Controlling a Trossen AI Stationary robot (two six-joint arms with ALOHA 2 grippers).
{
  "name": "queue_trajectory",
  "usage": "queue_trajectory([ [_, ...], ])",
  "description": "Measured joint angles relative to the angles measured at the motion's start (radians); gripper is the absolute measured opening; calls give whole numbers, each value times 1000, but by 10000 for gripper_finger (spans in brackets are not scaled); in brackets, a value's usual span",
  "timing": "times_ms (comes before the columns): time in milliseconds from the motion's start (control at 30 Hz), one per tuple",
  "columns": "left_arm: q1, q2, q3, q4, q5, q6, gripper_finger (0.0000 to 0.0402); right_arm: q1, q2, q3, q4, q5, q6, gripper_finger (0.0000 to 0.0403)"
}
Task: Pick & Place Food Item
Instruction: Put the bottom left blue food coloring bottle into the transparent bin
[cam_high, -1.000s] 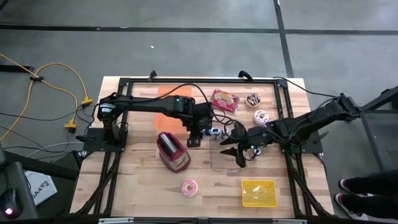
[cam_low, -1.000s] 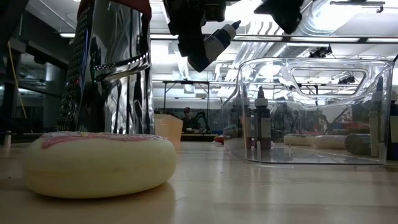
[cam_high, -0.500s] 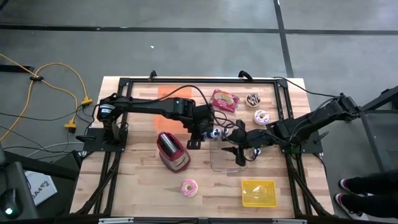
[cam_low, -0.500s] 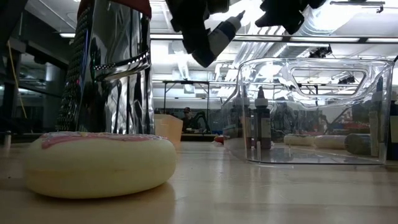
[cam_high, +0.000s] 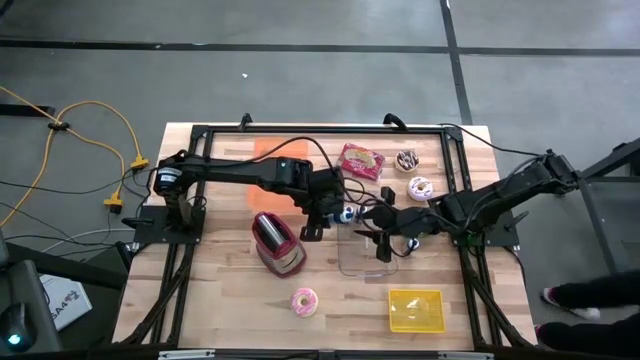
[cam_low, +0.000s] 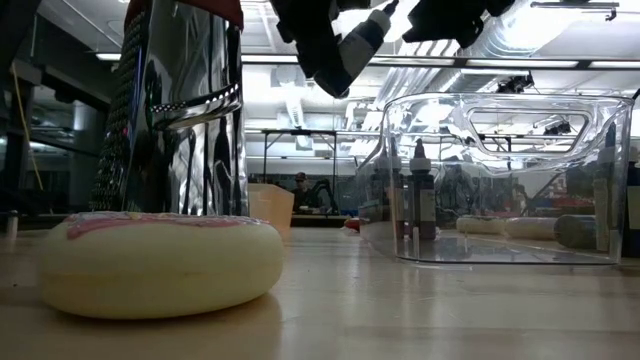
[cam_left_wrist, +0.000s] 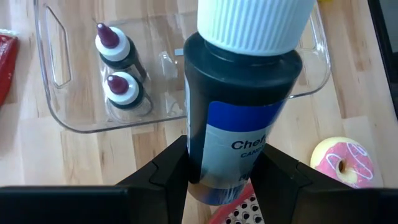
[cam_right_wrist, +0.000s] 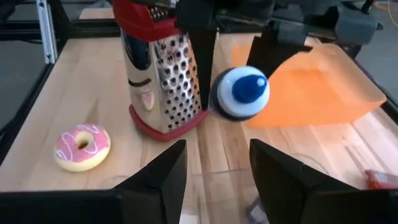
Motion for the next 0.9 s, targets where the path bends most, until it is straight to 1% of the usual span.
queue_trajectory([
  [167, -9, 0, 0, 6, 0, 0, 141, -3, 0, 0, 19, 29, -19, 162],
  [400, -9, 0, 0, 30, 0, 0, 141, -24, 0, 0, 74, 25, -55, 162],
  [900, -9, 0, 1, 95, 2, 19, 141, -42, 0, 0, 143, -20, -99, 162],
])
